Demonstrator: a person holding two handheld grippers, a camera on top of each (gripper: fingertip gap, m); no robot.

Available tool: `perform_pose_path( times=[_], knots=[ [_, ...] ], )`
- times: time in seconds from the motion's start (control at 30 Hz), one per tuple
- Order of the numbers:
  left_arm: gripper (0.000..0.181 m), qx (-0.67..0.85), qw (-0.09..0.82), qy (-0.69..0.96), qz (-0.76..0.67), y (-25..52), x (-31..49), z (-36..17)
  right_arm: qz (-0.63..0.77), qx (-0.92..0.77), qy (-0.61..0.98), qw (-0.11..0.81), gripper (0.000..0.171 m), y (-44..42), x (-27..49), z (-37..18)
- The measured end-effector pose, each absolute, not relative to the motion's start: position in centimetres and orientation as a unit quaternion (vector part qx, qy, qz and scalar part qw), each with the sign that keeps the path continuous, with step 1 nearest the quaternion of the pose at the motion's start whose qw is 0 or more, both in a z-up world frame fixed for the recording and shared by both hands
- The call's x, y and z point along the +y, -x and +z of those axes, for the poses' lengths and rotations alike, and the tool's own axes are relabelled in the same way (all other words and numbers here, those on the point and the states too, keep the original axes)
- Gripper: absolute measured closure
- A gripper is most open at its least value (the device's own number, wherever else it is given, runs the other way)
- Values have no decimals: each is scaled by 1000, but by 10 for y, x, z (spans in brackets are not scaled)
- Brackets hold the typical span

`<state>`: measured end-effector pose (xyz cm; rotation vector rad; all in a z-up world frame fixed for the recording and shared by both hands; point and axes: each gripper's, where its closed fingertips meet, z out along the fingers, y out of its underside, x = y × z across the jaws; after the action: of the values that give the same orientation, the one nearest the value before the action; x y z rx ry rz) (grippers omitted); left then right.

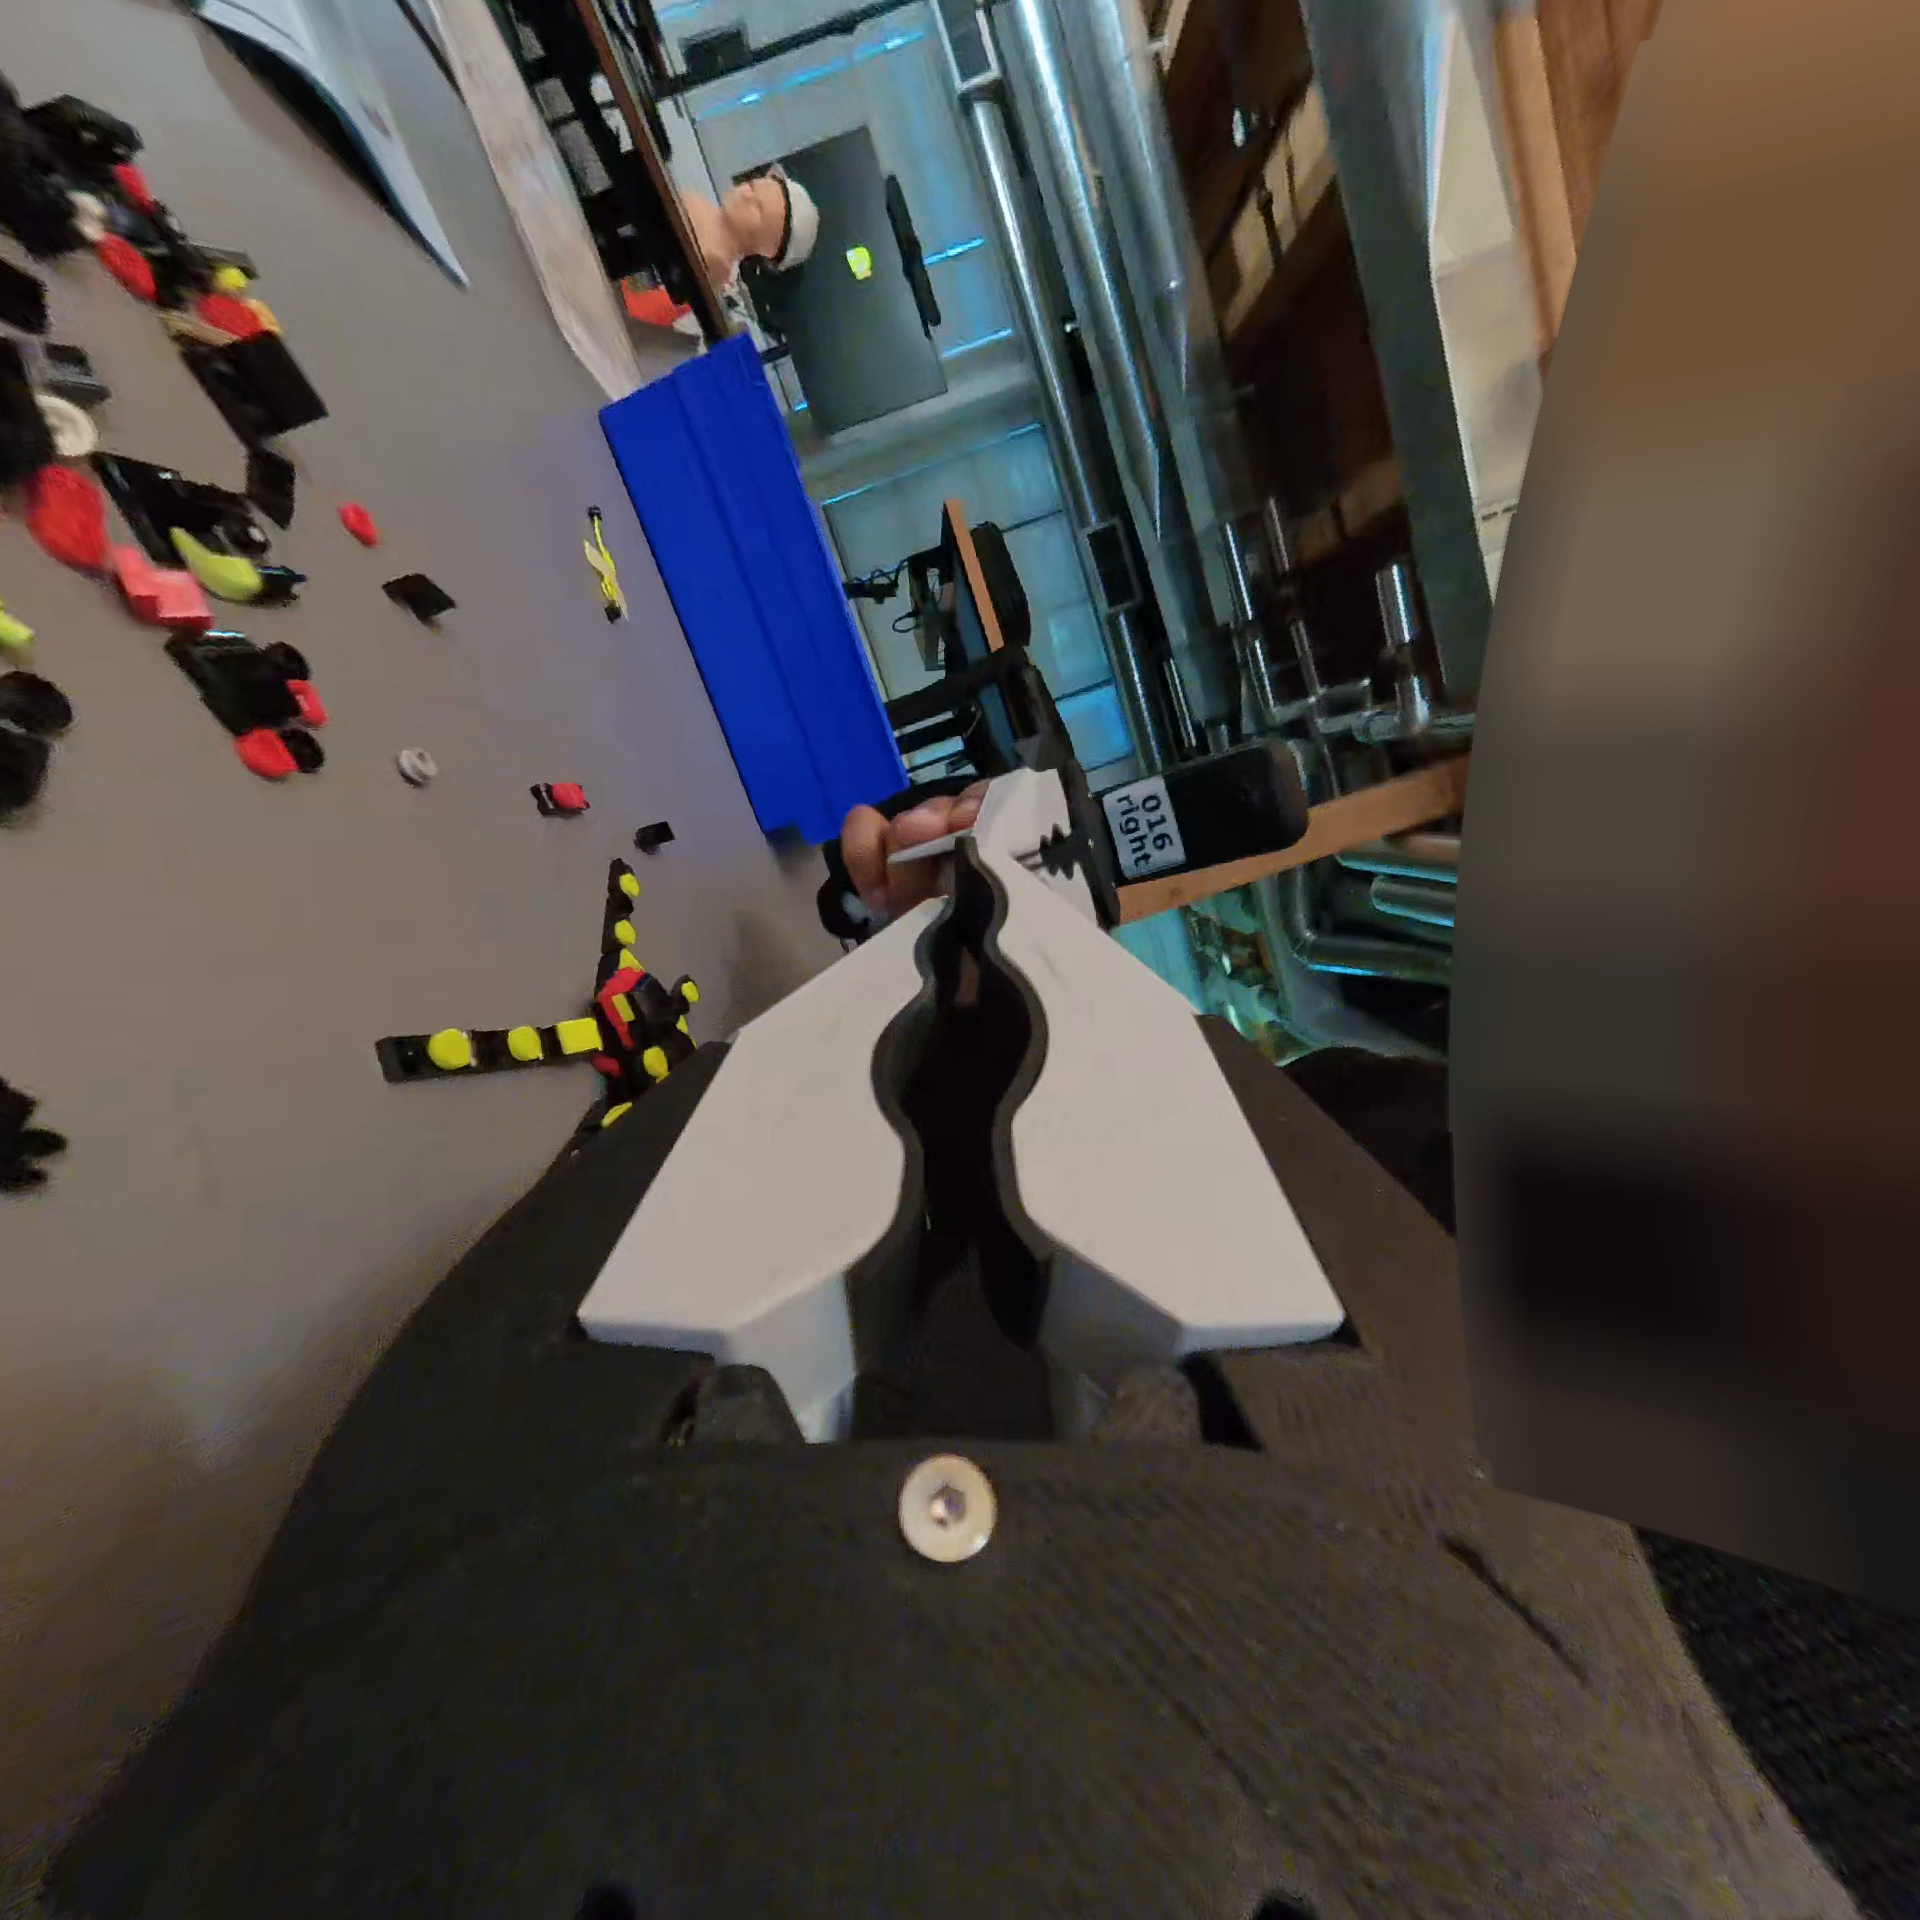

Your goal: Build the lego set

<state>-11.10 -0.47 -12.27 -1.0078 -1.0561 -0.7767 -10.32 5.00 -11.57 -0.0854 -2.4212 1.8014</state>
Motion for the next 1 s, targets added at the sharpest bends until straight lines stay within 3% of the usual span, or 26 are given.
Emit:
perform_pose_path(
  times=[0.23, 0.43, 0.5, 0.73, 0.9, 1.0],
  knots=[
    [181, -475, 665, 449, -361, 109, 3, -129, 594, -800, 38, 74, 171, 105, 45, -121],
    [181, -459, 643, 500, -354, 96, 19, -133, 588, -803, 61, 79, 158, 113, 47, -128],
    [170, -452, 643, 513, -344, 95, 20, -130, 584, -805, 69, 79, 157, 115, 47, -131],
    [160, -472, 691, 532, -127, 147, -62, -96, 584, -803, 87, 84, 152, 122, 49, -133],
    [161, -485, 656, 579, -14, 158, -101, -102, 584, -802, 102, 73, 151, 124, 50, -135],
    [153, -448, 552, 701, -58, 131, -78, -139, 584, -801, 110, 68, 151, 126, 51, -137]
  ],
)
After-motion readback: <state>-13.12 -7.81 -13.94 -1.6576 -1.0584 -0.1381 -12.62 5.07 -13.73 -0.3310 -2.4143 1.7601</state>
